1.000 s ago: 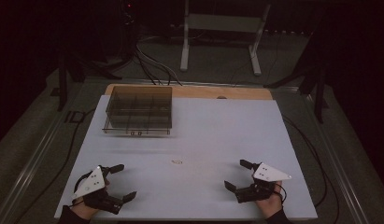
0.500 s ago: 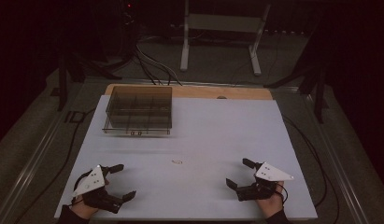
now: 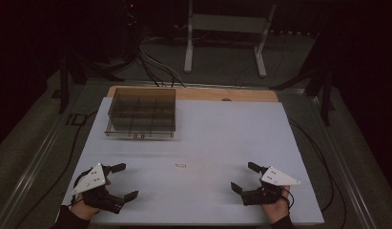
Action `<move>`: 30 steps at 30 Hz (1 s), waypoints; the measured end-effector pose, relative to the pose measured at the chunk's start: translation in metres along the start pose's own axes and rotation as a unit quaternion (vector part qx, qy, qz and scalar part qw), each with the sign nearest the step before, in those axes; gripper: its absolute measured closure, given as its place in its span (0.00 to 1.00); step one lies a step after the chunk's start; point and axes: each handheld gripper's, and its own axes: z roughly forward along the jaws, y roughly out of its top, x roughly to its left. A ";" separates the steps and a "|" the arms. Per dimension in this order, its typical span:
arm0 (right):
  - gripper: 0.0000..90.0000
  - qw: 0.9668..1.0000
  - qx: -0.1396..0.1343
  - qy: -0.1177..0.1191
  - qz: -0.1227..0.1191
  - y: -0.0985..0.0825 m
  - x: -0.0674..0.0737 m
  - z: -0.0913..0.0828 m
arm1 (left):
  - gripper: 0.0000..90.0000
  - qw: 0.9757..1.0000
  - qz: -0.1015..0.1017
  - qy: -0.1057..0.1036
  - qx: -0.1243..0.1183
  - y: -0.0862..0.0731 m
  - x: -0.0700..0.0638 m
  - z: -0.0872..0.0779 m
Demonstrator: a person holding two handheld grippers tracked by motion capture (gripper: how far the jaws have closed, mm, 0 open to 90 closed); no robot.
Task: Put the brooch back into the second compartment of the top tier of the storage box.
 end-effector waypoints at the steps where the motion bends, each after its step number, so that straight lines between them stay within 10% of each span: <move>1: 0.00 1.000 0.000 0.001 -0.001 0.000 0.000 0.000 | 0.01 1.000 0.002 0.000 0.000 0.002 0.000 0.000; 30: 0.00 1.000 0.000 0.003 0.004 -0.001 -0.001 0.000 | 0.01 0.999 0.019 -0.045 0.006 0.045 0.011 0.024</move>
